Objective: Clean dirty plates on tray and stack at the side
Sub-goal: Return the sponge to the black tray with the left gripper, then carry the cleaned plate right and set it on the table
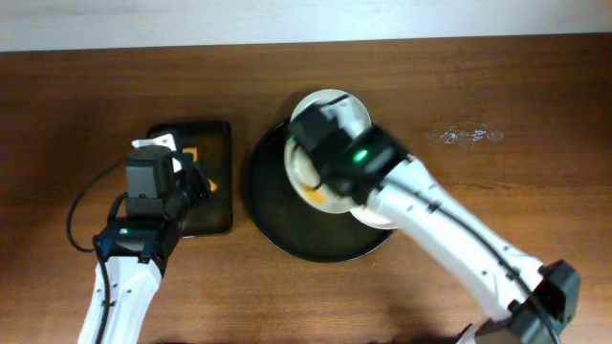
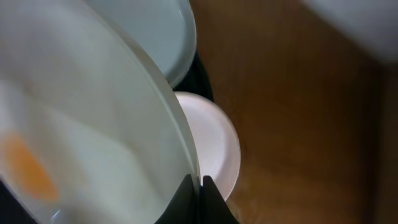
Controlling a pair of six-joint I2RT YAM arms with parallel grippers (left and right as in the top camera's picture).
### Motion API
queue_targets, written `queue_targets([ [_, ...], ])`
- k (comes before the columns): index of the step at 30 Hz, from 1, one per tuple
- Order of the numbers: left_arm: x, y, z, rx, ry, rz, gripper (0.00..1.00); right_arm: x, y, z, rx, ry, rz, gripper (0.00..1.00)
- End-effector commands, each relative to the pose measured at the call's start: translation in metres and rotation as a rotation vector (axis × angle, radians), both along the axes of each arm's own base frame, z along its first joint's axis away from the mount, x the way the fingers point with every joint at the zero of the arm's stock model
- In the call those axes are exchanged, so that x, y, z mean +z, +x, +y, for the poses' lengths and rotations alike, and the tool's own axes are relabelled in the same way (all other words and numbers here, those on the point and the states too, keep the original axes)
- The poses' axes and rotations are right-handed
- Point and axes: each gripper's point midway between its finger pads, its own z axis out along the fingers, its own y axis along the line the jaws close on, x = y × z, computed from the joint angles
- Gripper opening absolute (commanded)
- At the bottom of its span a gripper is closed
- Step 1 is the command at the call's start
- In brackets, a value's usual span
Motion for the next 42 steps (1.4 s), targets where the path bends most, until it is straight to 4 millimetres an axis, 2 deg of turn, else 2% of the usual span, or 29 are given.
queue_targets([
  [1,-0.005,-0.007,0.001,-0.001,-0.031,0.036,0.0,0.039,0.0,0.016,0.011,-0.113,-0.217,0.04],
  [4,-0.009,-0.012,0.0,-0.039,-0.053,0.061,0.0,0.045,-0.002,0.025,-0.002,-0.14,-0.292,0.04],
  [9,-0.012,-0.018,0.006,-0.051,-0.122,0.087,0.0,0.032,0.003,0.032,-0.02,-0.208,-0.322,0.04],
  [12,-0.014,-0.02,0.009,-0.041,-0.136,0.099,0.0,0.038,0.002,0.034,-0.045,-0.213,-0.377,0.04],
  [16,-0.015,-0.022,0.007,-0.051,-0.148,0.109,0.0,0.039,0.001,0.036,-0.046,-0.211,-0.386,0.04],
  [22,-0.015,-0.023,0.007,-0.05,-0.149,0.114,0.0,0.041,-0.007,0.051,-0.03,-0.17,-0.412,0.04],
  [23,-0.015,-0.023,0.007,-0.05,-0.149,0.114,0.0,0.036,-0.009,0.054,0.005,-0.183,-0.375,0.04],
  [25,-0.015,-0.023,0.007,-0.05,-0.149,0.114,0.0,0.04,-0.009,0.05,0.019,-0.234,-0.379,0.04],
  [28,-0.016,-0.024,0.006,-0.05,-0.15,0.118,0.0,0.036,-0.008,0.056,0.013,-0.178,-0.373,0.04],
  [32,-0.016,-0.024,0.006,-0.05,-0.15,0.119,0.0,0.034,-0.003,0.048,-0.008,-0.15,-0.347,0.04],
  [34,-0.017,-0.025,0.006,-0.049,-0.15,0.122,0.0,0.034,0.006,0.028,-0.056,-0.056,-0.282,0.04],
  [37,-0.017,-0.025,0.006,-0.049,-0.15,0.122,0.0,0.034,0.029,-0.031,-0.203,0.207,-0.135,0.04],
  [39,-0.017,-0.025,0.006,-0.049,-0.15,0.122,0.0,0.022,0.044,-0.093,-0.336,0.395,-0.015,0.04],
  [40,-0.017,-0.025,0.006,-0.049,-0.15,0.122,0.0,0.016,0.048,-0.116,-0.386,0.46,0.024,0.04],
  [42,-0.017,-0.025,0.006,-0.049,-0.15,0.125,0.0,-0.002,0.054,-0.177,-0.537,0.619,0.098,0.04],
])
